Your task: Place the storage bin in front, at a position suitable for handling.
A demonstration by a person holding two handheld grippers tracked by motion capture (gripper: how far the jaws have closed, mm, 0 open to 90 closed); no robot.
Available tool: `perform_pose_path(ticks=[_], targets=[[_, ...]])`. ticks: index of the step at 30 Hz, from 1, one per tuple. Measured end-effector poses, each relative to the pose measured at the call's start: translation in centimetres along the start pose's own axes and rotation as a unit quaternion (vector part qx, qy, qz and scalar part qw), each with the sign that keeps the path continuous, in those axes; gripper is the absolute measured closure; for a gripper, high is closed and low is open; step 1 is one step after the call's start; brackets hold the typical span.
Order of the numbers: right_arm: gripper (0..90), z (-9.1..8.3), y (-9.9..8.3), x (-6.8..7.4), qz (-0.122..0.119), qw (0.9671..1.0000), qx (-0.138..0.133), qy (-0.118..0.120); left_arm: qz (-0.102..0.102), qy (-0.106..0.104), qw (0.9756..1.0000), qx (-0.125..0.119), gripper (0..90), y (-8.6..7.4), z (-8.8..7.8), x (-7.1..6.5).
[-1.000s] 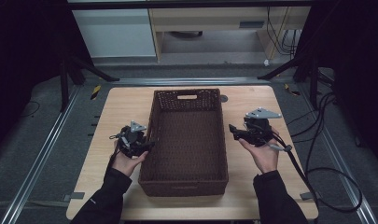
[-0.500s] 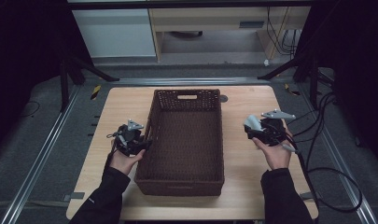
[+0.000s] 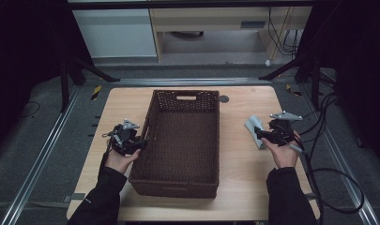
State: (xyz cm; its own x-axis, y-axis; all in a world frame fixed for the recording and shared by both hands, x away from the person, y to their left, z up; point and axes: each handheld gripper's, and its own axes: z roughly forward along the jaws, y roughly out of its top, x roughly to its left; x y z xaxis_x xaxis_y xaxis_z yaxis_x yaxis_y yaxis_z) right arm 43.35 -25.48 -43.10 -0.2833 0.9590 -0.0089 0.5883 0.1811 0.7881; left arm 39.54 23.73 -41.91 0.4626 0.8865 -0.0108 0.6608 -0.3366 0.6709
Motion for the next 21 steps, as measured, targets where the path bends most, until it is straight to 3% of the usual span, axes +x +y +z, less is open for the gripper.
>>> perform_pose_path(ticks=[4,9,13,14,18,21], targets=[[34.9,1.8,-1.2,-0.9,-0.001,0.9996,0.028,-0.010,0.000,-0.001,1.0000,-0.001,68.3,0.0,0.0,0.0],[36.4,3.2,-1.9,-1.4,0.000,0.9990,0.040,-0.017,0.000,-0.001,1.0000,-0.001,68.3,0.0,0.0,0.0],[53.5,4.1,-2.5,-1.6,-0.001,0.9979,0.063,-0.017,-0.001,-0.002,1.0000,0.000,68.3,0.0,0.1,0.0],[53.5,4.1,-2.5,-1.6,-0.001,0.9979,0.063,-0.017,-0.001,-0.002,1.0000,0.000,68.3,0.0,0.1,0.0],[74.5,3.6,-2.7,-1.5,-0.007,0.9971,0.073,-0.019,0.000,-0.002,1.0000,0.001,68.5,0.0,0.0,0.1],[79.6,3.0,-2.9,-1.2,-0.006,0.9968,0.080,-0.011,-0.001,-0.004,1.0000,0.002,68.7,0.0,0.0,0.1]])
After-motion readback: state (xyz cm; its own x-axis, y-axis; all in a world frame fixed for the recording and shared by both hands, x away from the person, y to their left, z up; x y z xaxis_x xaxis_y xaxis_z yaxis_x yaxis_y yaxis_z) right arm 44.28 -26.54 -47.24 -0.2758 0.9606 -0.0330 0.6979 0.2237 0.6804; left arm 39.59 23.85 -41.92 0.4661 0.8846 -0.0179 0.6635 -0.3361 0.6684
